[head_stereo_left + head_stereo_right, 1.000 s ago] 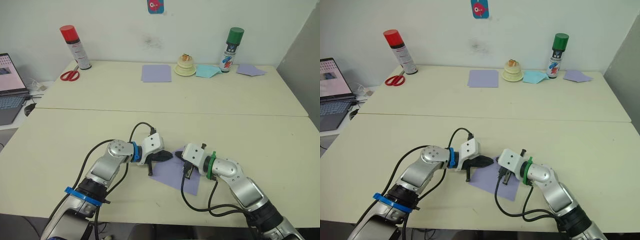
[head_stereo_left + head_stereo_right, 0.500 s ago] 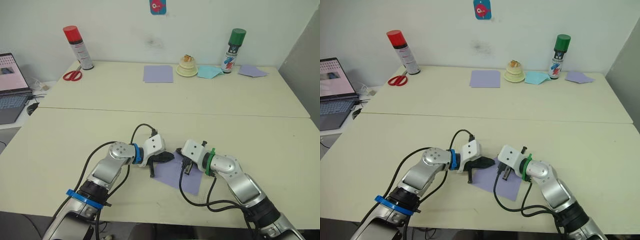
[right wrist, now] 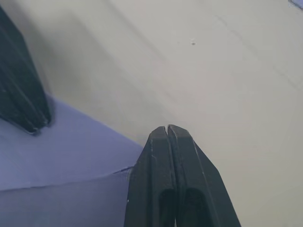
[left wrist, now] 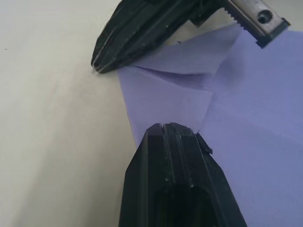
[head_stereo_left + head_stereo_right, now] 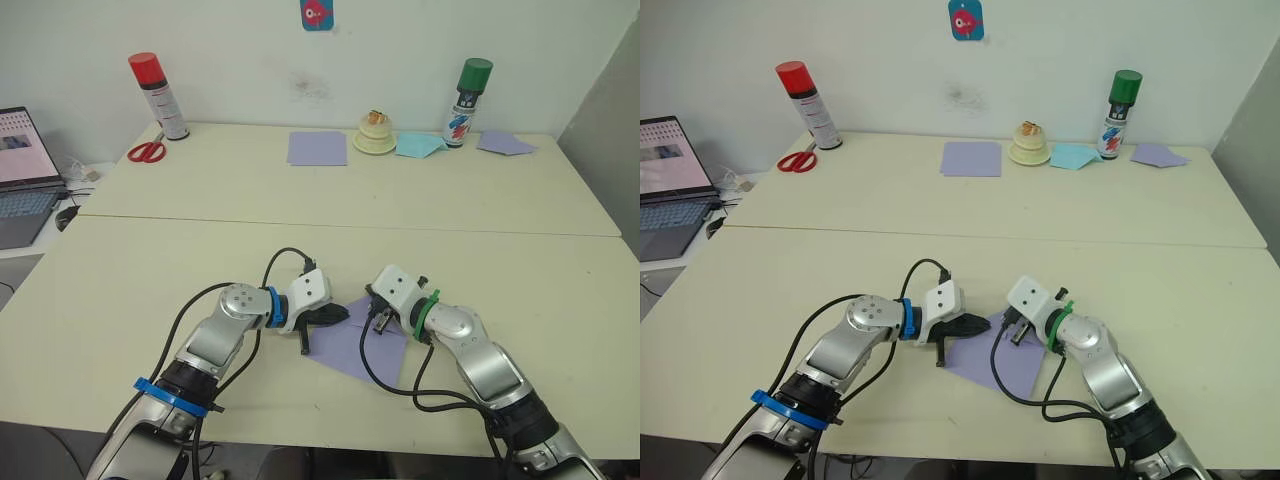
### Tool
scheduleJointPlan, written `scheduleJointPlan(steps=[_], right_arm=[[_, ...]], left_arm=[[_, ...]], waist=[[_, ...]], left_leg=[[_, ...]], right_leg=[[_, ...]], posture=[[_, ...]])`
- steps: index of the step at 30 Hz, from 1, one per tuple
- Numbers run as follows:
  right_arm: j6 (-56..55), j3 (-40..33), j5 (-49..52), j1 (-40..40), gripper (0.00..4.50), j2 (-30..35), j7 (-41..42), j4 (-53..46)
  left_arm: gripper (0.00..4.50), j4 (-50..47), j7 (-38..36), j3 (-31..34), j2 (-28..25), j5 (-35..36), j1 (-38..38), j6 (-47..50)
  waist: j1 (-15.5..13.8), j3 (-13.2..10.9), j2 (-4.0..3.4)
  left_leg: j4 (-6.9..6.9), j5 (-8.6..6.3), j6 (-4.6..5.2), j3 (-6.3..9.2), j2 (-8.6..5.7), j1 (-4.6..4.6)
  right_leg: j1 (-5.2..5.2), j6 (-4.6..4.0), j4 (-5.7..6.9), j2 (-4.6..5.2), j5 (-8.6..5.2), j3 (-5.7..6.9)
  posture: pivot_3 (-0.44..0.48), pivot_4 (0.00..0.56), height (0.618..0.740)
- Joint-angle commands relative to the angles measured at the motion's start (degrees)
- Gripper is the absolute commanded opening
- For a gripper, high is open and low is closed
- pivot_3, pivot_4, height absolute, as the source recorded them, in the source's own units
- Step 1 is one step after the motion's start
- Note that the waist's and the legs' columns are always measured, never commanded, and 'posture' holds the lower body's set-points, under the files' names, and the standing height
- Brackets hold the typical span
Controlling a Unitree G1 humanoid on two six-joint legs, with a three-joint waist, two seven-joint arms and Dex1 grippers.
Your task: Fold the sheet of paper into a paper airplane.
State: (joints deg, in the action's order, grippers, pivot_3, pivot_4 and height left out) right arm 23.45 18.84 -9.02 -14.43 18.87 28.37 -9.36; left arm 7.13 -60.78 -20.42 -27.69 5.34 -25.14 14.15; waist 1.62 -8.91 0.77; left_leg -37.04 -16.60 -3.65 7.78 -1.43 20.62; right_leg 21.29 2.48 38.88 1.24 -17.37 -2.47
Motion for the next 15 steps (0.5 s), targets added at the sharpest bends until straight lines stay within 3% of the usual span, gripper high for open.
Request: scheduleJointPlan(steps=[1, 7, 15], right_arm=[[-8.2, -2.5, 3.0, 1.3, 0.0, -0.9, -0.5, -4.9], [-10.7, -2.5, 7.1, 3.4, 0.0, 0.9, 4.8, -7.5], [-10.2, -0.9, 4.8, 2.8, 0.0, 1.7, 5.0, -1.5]], left_arm=[[0.03, 1.7, 0.4, -2.0, 0.6, -1.8, 0.5, 3.2], [0.03, 0.6, 1.0, -1.5, 1.8, -1.1, 0.0, 5.9], [0.03, -0.5, 0.7, -1.3, 2.3, -0.9, -0.6, 7.2]], waist=[[0.0, 0.0, -0.04], [-0.1, 0.0, -0.04], [-0.1, 0.0, -0.04]], left_leg=[[0.0, 0.0, 0.0, 0.0, 0.0, 0.02], [-0.02, 0.01, 0.02, 0.01, -0.04, 0.02], [0.0, 0.03, 0.04, 0.01, -0.08, 0.04]], right_leg=[[0.02, 0.0, 0.0, 0.0, 0.0, 0.0], [-0.02, 0.01, -0.01, 0.02, 0.0, 0.02], [0.01, 0.01, 0.0, 0.05, 0.0, 0.01]], posture=[[0.0, 0.15, 0.74], [0.0, 0.15, 0.74], [0.0, 0.15, 0.74]])
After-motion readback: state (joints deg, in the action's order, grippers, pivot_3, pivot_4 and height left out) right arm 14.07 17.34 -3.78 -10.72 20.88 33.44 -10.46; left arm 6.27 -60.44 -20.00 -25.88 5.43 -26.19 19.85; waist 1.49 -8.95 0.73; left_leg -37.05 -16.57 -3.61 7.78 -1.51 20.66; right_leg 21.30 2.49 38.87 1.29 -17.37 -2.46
